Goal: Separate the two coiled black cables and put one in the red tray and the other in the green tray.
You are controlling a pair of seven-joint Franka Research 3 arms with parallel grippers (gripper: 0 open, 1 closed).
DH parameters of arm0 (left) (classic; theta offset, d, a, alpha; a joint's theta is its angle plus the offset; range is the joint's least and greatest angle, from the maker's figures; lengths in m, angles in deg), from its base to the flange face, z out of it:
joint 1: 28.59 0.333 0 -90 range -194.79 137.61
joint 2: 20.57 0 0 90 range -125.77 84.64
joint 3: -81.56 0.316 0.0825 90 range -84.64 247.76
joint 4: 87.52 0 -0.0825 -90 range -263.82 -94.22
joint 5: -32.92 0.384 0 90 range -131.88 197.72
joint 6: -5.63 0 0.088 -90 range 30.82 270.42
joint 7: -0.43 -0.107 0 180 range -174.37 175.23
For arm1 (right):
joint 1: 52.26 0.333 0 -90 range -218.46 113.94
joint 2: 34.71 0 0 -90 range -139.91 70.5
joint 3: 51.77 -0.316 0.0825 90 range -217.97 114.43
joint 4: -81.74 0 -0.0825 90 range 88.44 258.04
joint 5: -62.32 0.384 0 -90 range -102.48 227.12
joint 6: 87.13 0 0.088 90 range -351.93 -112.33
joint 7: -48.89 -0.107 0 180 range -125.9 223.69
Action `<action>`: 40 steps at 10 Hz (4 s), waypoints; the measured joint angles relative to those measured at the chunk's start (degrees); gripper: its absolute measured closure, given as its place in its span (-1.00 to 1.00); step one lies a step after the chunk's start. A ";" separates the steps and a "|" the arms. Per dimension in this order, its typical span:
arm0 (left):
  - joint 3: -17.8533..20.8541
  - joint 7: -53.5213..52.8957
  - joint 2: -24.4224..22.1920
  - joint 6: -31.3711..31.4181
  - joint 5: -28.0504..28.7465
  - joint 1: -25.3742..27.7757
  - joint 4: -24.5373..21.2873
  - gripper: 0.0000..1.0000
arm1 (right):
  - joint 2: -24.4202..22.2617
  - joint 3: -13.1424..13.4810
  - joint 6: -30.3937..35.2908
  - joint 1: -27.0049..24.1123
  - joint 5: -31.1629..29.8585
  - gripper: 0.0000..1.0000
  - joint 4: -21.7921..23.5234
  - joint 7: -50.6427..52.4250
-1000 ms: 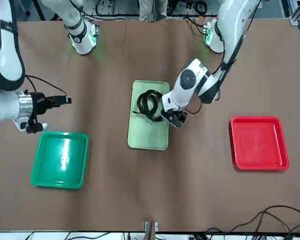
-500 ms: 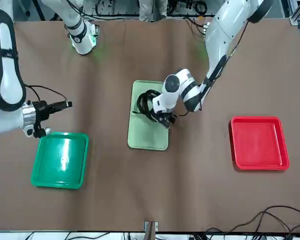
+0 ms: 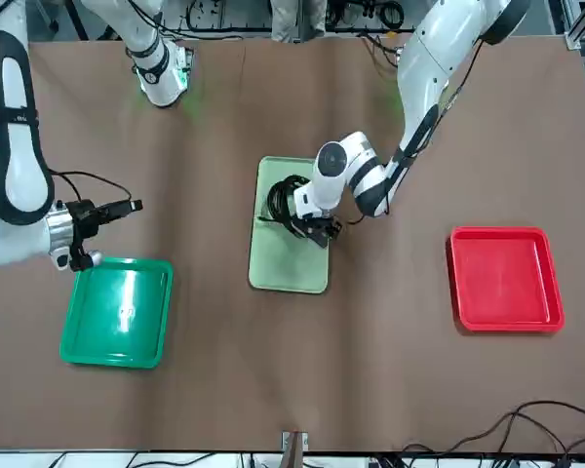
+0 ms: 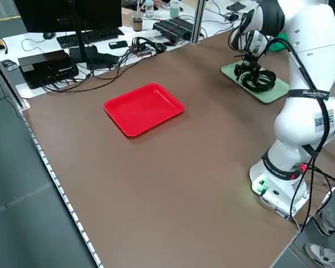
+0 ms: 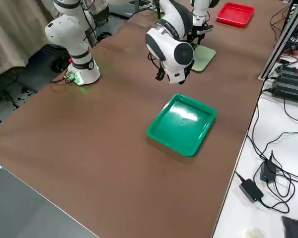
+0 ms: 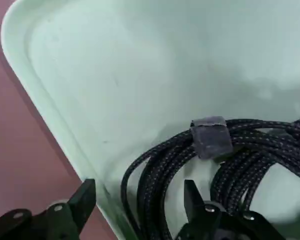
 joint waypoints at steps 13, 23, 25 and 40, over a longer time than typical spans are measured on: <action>-0.11 0.30 -0.56 -0.21 0.19 0.35 1.00 0.66 | 0.17 -0.73 5.77 1.72 13.56 -1.00 0.06 1.21; -1.37 -10.61 -18.90 -16.36 -20.38 0.61 5.34 0.76 | 8.25 -0.69 4.42 9.82 29.26 -1.00 0.23 10.84; -1.34 -13.14 -19.95 -21.09 -25.32 0.74 9.26 0.76 | 12.33 -0.78 4.04 10.62 32.57 -1.00 0.26 18.40; -1.33 -10.49 -11.82 -21.22 -31.28 -1.03 20.28 0.76 | 11.83 -0.74 9.59 16.49 44.46 -0.69 -0.19 15.09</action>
